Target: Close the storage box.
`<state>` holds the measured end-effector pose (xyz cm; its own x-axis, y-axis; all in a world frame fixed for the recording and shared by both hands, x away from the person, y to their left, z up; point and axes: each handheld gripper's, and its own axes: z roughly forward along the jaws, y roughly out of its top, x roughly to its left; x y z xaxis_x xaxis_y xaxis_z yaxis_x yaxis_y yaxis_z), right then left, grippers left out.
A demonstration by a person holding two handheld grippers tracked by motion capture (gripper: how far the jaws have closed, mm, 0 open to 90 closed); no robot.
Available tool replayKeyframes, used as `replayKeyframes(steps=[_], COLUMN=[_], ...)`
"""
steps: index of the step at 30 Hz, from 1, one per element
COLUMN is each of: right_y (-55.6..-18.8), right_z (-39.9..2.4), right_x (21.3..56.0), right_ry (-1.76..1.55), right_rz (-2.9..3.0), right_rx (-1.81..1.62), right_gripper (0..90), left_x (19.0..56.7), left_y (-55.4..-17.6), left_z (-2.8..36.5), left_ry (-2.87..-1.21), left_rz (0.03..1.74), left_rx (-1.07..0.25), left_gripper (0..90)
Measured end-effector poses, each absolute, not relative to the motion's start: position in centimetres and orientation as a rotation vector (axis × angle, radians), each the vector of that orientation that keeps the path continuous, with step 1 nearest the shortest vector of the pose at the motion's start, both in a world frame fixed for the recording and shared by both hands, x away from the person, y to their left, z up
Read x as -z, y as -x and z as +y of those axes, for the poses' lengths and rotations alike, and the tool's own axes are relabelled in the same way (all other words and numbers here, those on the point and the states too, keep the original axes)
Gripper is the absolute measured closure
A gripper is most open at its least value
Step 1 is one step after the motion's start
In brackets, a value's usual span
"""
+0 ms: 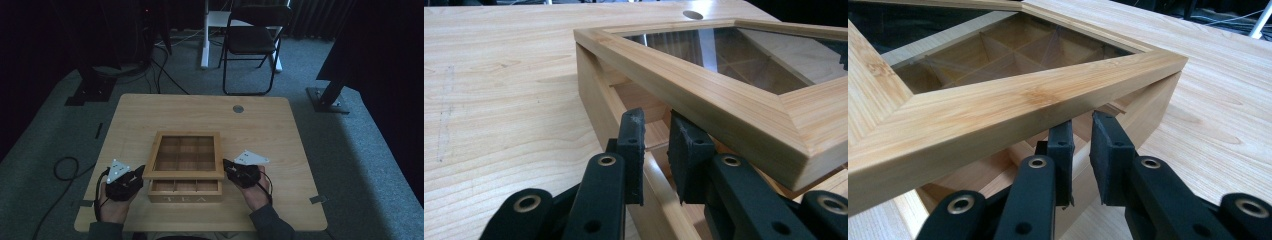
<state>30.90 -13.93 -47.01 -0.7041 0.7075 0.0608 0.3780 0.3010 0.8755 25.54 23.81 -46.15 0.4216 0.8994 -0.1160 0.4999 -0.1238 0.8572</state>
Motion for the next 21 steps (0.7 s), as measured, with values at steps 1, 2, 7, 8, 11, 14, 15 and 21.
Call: replayKeyframes(steps=[1,2,7,8,11,14,15,21], right_y=[-30.87,-30.84,-30.73,-30.71,-30.69,-30.67,-30.66,-30.61], right_z=[-13.93,-13.92,-13.90,-13.90,-13.89,-13.89,-13.89,-13.87], right_x=[47.06,47.11,47.38,47.42,47.52,47.56,47.57,47.71], right_ry=[-0.981,-0.984,-0.990,-0.991,-0.994,-0.998,-0.999,-1.005], right_rz=[2.238,2.237,2.244,2.246,2.247,2.247,2.248,2.248], right_rx=[-1.365,-1.366,-1.359,-1.358,-1.360,-1.359,-1.359,-1.357], right_gripper=[79.0,79.1,79.1,79.1,79.1,79.1,79.1,79.2], left_x=[46.20,46.26,46.58,46.62,46.72,46.83,46.87,47.07], left_y=[-25.51,-25.50,-25.37,-25.34,-25.26,-25.23,-25.23,-25.16], left_z=[23.83,23.85,24.02,24.05,24.10,24.15,24.16,24.36], left_ry=[-1.773,-1.772,-1.776,-1.775,-1.768,-1.764,-1.760,-1.755], left_rz=[1.212,1.213,1.218,1.219,1.222,1.224,1.225,1.235], left_rx=[-0.553,-0.551,-0.544,-0.542,-0.538,-0.535,-0.533,-0.531], left_gripper=[76.0,75.7,74.6,74.3,73.5,71.6,70.9,68.2])
